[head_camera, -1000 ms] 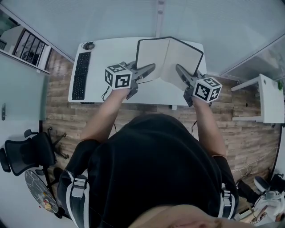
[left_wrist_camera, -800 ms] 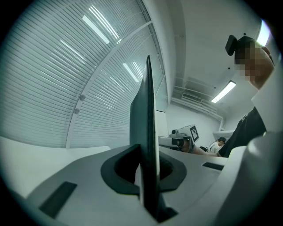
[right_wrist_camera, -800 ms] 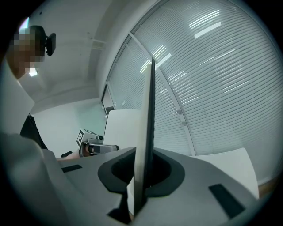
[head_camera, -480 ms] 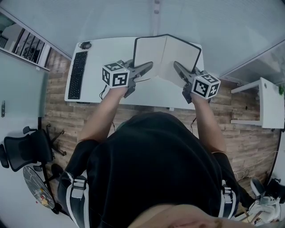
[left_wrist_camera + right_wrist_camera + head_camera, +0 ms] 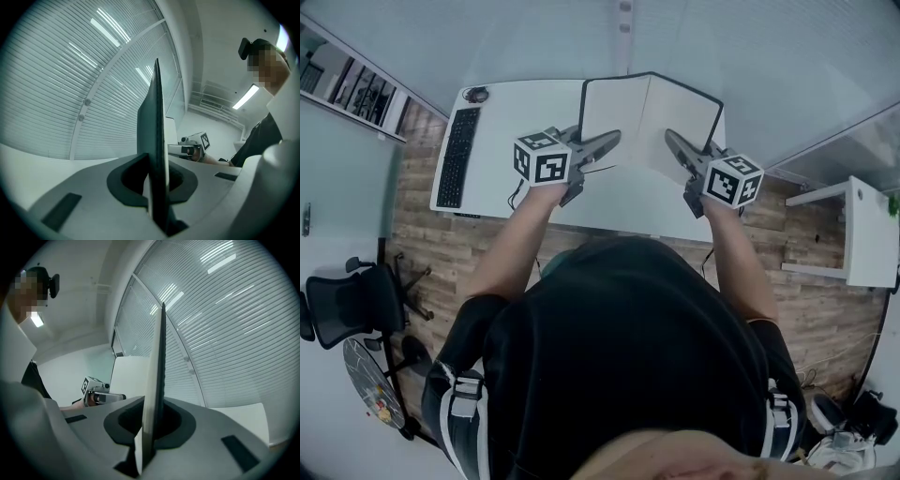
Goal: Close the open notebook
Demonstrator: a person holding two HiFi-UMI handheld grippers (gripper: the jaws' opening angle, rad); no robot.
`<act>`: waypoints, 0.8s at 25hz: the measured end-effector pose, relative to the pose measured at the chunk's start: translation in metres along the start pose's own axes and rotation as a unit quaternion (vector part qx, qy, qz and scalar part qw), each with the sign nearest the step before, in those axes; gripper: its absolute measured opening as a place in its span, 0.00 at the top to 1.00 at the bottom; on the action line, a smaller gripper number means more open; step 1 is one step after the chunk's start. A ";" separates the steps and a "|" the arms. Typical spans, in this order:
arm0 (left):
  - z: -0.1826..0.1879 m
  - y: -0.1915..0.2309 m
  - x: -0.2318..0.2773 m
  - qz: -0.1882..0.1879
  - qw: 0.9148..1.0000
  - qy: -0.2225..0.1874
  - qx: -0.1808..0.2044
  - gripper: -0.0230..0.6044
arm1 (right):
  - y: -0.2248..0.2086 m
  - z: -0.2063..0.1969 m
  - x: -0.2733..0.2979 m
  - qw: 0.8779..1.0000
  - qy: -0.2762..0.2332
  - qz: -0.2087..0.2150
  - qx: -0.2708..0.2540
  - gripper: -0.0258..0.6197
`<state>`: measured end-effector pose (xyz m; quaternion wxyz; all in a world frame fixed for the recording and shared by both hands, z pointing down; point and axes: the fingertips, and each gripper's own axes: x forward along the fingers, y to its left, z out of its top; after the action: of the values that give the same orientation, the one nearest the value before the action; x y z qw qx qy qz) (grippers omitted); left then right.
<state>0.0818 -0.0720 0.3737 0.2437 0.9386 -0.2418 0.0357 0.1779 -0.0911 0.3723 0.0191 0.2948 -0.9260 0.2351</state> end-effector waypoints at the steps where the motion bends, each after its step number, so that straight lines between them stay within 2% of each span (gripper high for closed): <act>1: 0.001 0.001 0.005 0.002 1.000 -0.001 0.000 0.89 | -0.006 0.001 -0.001 1.000 0.001 0.001 0.000 0.85; 11: 0.007 0.005 0.073 0.020 1.000 -0.002 -0.013 0.89 | -0.070 0.015 -0.026 1.000 0.014 0.018 0.013 0.86; 20: 0.014 -0.002 0.077 0.024 0.999 -0.006 -0.021 0.89 | -0.070 0.024 -0.031 0.999 0.023 0.023 0.013 0.86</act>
<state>0.1498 -0.1106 0.3752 0.2608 0.9274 -0.2665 0.0309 0.2448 -0.1355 0.3756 0.0307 0.2679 -0.9288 0.2542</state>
